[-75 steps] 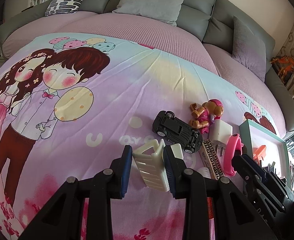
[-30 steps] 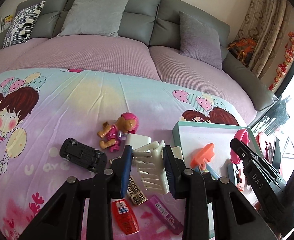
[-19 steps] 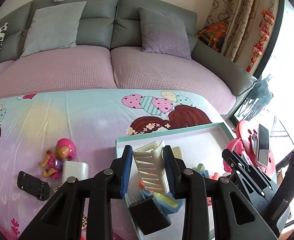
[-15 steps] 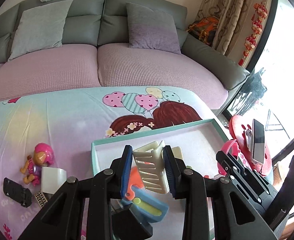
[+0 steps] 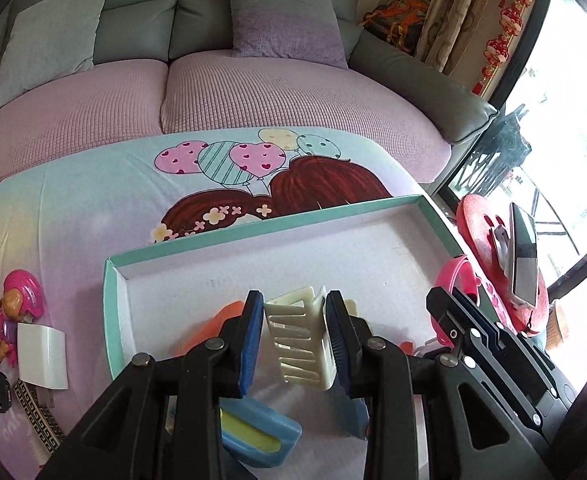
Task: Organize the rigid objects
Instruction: 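Carry the hair clip and pink watch band into the tray and release both, then grasp the black toy car with the left tool while the right tool grasps the black-gold patterned strip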
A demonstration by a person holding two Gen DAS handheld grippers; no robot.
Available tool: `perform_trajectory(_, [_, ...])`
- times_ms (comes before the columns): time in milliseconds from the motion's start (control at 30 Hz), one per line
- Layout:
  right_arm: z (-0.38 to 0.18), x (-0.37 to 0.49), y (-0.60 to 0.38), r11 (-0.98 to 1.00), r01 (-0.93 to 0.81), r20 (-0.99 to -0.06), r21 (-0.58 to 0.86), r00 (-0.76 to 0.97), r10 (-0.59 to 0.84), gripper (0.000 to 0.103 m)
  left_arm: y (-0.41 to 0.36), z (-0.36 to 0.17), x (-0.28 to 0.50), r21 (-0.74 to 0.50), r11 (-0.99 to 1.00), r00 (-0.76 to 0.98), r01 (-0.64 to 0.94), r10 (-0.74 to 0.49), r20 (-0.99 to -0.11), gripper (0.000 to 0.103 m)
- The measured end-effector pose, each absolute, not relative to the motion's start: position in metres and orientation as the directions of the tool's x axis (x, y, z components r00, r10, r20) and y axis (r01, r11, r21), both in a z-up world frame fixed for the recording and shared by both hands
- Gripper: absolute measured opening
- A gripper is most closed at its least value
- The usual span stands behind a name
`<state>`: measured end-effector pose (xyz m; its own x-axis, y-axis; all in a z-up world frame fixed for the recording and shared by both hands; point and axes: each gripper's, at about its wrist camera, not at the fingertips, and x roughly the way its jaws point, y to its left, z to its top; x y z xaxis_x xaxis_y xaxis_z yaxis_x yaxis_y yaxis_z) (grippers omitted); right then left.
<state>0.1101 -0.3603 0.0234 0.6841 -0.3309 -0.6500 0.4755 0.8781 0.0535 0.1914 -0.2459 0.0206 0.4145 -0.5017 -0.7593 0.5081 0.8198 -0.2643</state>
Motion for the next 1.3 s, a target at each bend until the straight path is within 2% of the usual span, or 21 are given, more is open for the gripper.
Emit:
perform_trajectory(67, [0.023, 0.111, -0.36, 0.878, 0.476, -0.652, 0.052, 0.682, -0.331, 0.013, -0.244, 0.02, 0.191, -0.265, 0.823, 0.416, 0.502, -0.499, -0.76, 0.034])
perform_trajectory(200, [0.023, 0.112, -0.358, 0.879, 0.474, -0.652, 0.053, 0.683, -0.329, 0.017, -0.24, 0.02, 0.193, -0.27, 0.829, 0.42, 0.489, -0.496, -0.76, 0.048])
perform_trajectory(367, [0.025, 0.112, -0.356, 0.879, 0.474, -0.641, 0.052, 0.691, -0.335, 0.034, -0.233, 0.025, 0.191, -0.274, 0.834, 0.433, 0.479, -0.497, -0.752, 0.052])
perform_trajectory(500, [0.026, 0.112, -0.355, 0.879, 0.474, -0.639, 0.056, 0.694, -0.333, 0.042, -0.224, 0.029, 0.193, -0.268, 0.849, 0.459, 0.456, -0.483, -0.746, 0.062])
perform_trajectory(567, [0.026, 0.113, -0.355, 0.878, 0.476, -0.639, 0.055, 0.693, -0.335, 0.056, -0.22, 0.03, 0.195, -0.274, 0.852, 0.464, 0.447, -0.482, -0.743, 0.064])
perform_trajectory(600, [0.026, 0.113, -0.355, 0.877, 0.478, -0.638, 0.053, 0.692, -0.338, 0.059, -0.218, 0.03, 0.195, -0.275, 0.854, 0.468, 0.442, -0.481, -0.741, 0.066])
perform_trajectory(700, [0.026, 0.113, -0.355, 0.873, 0.484, -0.636, 0.054, 0.691, -0.343, 0.062, -0.214, 0.029, 0.197, -0.279, 0.857, 0.473, 0.433, -0.479, -0.739, 0.079])
perform_trajectory(833, [0.024, 0.114, -0.356, 0.869, 0.491, -0.644, 0.059, 0.684, -0.342, 0.069, -0.21, 0.028, 0.197, -0.278, 0.862, 0.478, 0.424, -0.473, -0.74, 0.083])
perform_trajectory(967, [0.023, 0.114, -0.357, 0.865, 0.497, -0.646, 0.068, 0.683, -0.341, 0.086, -0.204, 0.028, 0.197, -0.278, 0.868, 0.489, 0.411, -0.467, -0.737, 0.086])
perform_trajectory(1100, [0.022, 0.115, -0.356, 0.868, 0.491, -0.646, 0.08, 0.688, -0.33, 0.094, -0.193, 0.028, 0.199, -0.279, 0.882, 0.503, 0.379, -0.45, -0.738, 0.087])
perform_trajectory(1167, [0.022, 0.116, -0.354, 0.87, 0.487, -0.642, 0.076, 0.692, -0.331, 0.103, -0.185, 0.029, 0.2, -0.282, 0.891, 0.514, 0.356, -0.439, -0.737, 0.087])
perform_trajectory(1300, [0.023, 0.118, -0.352, 0.87, 0.488, -0.633, 0.072, 0.697, -0.338, 0.103, -0.173, 0.031, 0.203, -0.299, 0.894, 0.526, 0.333, -0.44, -0.728, 0.09])
